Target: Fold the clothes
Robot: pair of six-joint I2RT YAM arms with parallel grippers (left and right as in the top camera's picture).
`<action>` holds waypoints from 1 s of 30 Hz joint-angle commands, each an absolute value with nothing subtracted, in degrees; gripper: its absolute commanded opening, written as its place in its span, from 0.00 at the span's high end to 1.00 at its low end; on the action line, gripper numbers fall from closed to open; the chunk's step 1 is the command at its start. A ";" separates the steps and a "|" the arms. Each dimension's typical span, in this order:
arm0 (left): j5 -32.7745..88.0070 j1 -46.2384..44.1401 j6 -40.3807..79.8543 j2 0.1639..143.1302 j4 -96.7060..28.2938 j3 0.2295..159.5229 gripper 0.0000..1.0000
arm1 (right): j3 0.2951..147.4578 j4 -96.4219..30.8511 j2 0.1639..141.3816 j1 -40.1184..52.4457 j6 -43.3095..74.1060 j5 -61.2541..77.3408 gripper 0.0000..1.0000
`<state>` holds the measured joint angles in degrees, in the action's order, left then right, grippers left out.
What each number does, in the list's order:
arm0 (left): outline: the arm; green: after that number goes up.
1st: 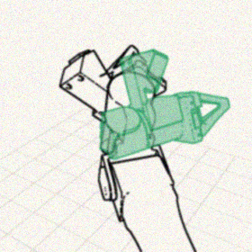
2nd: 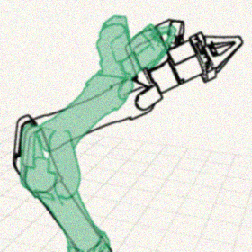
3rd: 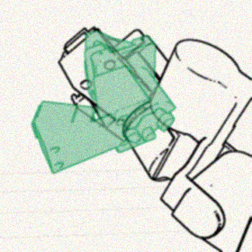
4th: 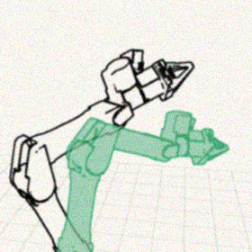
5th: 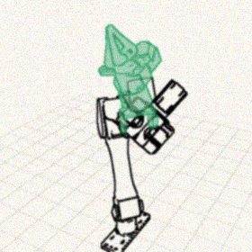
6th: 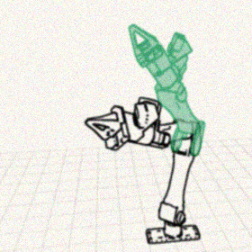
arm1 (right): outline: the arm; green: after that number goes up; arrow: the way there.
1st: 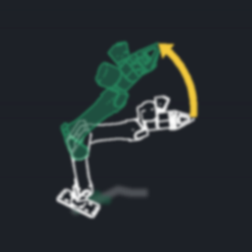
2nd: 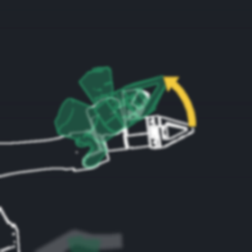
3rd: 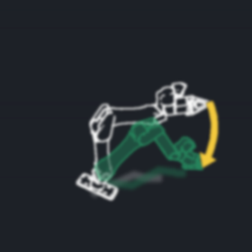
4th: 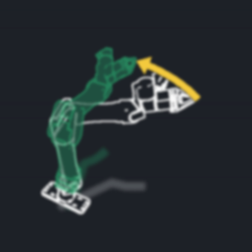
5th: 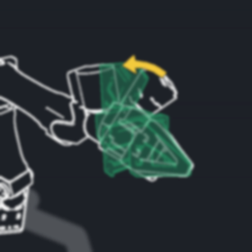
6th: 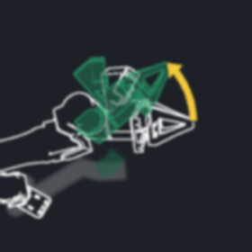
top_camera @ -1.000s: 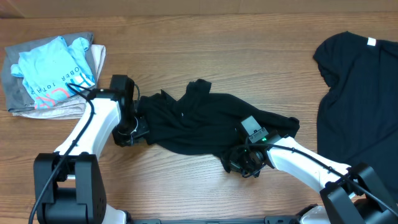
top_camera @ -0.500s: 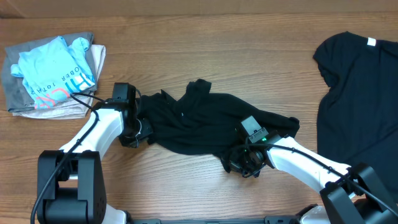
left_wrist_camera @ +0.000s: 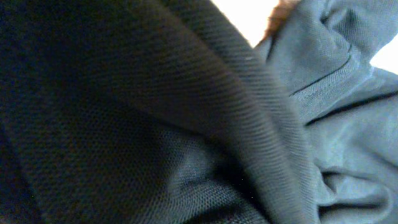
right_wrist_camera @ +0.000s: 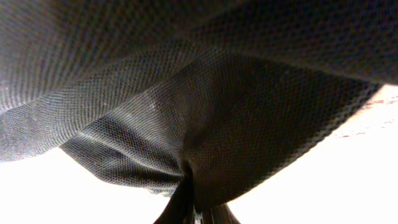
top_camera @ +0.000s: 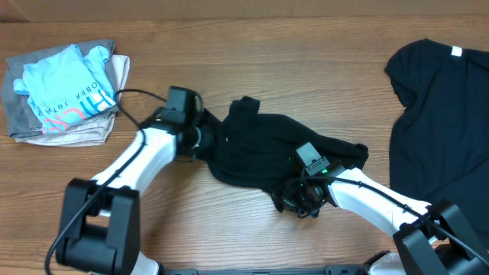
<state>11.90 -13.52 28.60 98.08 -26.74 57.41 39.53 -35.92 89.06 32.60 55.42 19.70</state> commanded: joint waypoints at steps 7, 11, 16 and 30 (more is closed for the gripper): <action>4.75 -22.28 25.61 105.30 -21.21 58.41 0.96 | 38.65 -36.03 90.30 32.38 55.05 18.11 0.96; 3.77 -23.70 22.06 105.19 -25.43 62.06 0.96 | 38.65 -36.01 90.30 32.38 55.05 18.11 0.95; 3.84 -23.53 22.48 105.19 -37.26 72.97 0.96 | 38.65 -36.05 90.30 32.38 54.89 18.11 0.95; -1.76 -17.87 32.45 105.23 -63.55 88.20 0.96 | 38.65 -36.14 90.30 32.38 53.56 18.13 0.95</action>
